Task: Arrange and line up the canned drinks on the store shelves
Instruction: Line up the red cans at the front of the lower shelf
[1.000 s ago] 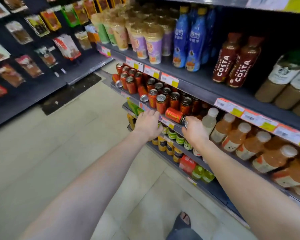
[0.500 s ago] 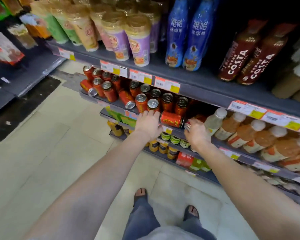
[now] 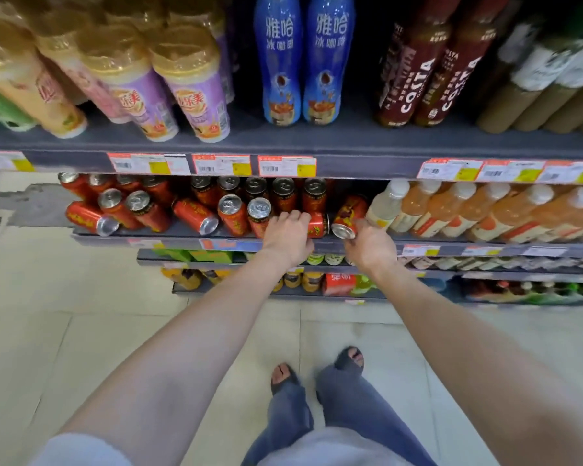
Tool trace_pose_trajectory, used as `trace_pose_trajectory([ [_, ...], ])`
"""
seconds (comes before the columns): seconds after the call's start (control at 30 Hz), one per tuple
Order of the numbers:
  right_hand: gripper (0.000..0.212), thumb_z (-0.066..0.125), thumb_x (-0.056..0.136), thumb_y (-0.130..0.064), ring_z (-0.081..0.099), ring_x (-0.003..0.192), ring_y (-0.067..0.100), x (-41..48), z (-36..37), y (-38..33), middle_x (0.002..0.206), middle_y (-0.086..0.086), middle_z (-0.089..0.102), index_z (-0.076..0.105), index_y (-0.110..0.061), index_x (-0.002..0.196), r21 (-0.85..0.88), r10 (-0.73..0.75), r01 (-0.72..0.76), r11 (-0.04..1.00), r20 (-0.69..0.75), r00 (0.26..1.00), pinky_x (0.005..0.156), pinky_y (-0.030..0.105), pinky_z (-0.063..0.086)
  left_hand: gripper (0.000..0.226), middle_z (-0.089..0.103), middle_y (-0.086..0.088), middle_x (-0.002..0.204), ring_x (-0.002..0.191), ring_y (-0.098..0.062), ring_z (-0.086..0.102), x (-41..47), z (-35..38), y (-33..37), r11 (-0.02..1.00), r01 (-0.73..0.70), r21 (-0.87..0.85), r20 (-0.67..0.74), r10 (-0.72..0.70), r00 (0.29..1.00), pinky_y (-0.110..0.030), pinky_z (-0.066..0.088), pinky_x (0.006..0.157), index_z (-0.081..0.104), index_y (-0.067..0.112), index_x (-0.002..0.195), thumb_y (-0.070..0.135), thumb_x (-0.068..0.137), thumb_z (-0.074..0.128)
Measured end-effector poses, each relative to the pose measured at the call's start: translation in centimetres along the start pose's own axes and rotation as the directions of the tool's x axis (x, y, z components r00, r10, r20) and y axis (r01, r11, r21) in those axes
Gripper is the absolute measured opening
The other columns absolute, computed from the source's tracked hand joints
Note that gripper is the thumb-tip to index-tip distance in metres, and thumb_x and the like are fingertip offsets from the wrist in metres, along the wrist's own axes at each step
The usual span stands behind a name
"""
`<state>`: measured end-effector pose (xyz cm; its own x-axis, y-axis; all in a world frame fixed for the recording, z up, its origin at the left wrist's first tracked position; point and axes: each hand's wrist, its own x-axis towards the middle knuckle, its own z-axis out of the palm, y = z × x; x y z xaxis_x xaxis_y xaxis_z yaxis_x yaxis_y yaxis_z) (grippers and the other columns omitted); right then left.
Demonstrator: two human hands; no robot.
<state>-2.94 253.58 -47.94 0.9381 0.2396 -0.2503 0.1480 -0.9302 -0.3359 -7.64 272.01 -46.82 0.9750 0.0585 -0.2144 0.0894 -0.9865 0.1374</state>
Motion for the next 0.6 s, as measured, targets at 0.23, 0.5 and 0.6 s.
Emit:
trace_pose_trajectory([
  [0.23,0.032,0.063,0.092,-0.024,0.064,0.102,0.041,0.6,0.9,0.7,0.117,0.017,0.064,0.059,-0.009,0.120,0.087,0.005,-0.001,0.996,-0.046,0.999,0.080,0.044,0.057,0.057,0.052,-0.010,0.141,0.128,-0.032,0.049,2.7,2.5,1.1,0.998,-0.033,0.054,0.020,0.032,0.999,-0.042,0.039,0.106,0.048,0.013,0.142,0.032,0.091,0.066],
  [0.5,0.037,0.062,0.092,-0.021,0.062,0.107,0.040,1.0,2.5,0.7,0.120,0.018,0.064,0.061,-0.006,0.126,0.187,0.054,-0.042,0.981,-0.061,0.997,0.080,0.042,0.052,0.056,0.057,-0.010,0.130,0.121,-0.032,0.052,5.7,4.0,1.8,0.978,-0.002,0.207,0.001,0.002,1.000,-0.042,0.044,0.098,0.052,0.013,0.131,0.038,0.087,0.075],
  [0.6,0.037,0.064,0.093,-0.022,0.061,0.110,0.039,1.1,2.8,0.9,0.121,0.017,0.064,0.061,-0.006,0.127,0.184,0.067,-0.056,0.981,-0.056,0.996,0.081,0.043,0.052,0.061,0.057,-0.010,0.129,0.121,-0.031,0.050,6.2,4.6,2.0,0.979,0.026,0.204,-0.002,-0.026,1.000,-0.041,0.043,0.098,0.051,0.012,0.129,0.039,0.083,0.079],
])
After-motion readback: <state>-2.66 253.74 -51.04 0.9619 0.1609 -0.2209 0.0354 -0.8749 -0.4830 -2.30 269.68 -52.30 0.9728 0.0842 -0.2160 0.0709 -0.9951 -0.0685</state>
